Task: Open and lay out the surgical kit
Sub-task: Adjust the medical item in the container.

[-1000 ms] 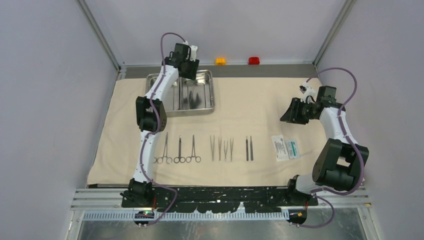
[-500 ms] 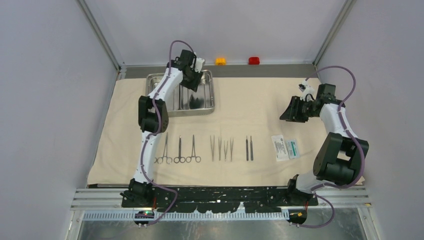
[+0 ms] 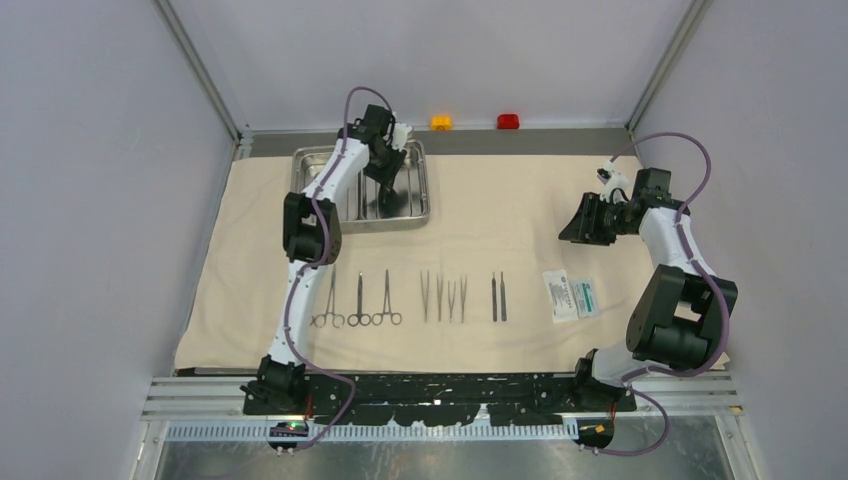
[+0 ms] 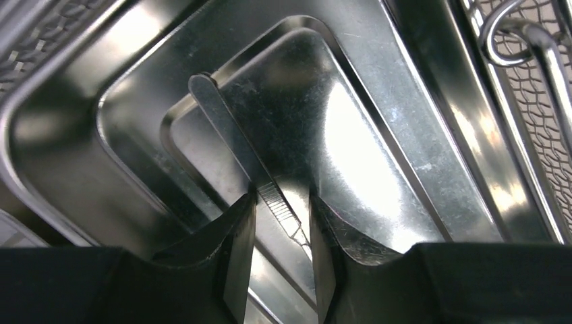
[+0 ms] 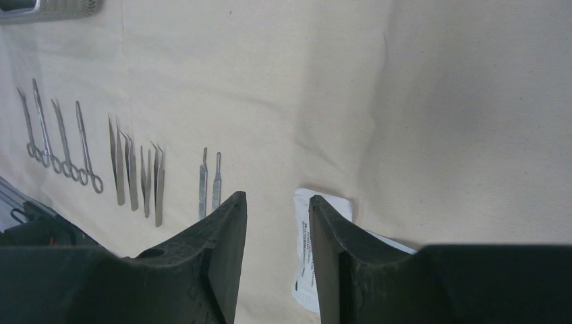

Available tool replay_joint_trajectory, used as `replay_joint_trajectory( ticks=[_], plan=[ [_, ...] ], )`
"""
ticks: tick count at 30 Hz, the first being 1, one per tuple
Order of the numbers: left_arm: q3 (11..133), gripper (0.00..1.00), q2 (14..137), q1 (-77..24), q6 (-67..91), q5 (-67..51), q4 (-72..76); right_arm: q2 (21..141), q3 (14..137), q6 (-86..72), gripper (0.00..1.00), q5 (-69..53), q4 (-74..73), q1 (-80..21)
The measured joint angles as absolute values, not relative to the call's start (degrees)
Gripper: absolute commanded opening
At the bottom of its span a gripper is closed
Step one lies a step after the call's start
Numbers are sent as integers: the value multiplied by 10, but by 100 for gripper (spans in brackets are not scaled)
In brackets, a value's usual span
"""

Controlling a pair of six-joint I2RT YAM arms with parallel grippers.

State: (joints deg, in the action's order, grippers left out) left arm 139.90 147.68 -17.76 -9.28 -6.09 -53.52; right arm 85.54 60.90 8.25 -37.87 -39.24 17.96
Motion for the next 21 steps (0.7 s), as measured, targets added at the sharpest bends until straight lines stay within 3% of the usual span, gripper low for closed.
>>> replay_joint_trajectory(
  ticks=[11,21],
  plan=[
    [1449,16,1505,-177,-131,-83,-552,855,607,83,44,-380,-392,180],
    [1461,2,1510,-180,-258,-126,-572,855,604,82,42,-380,-391,180]
  ],
)
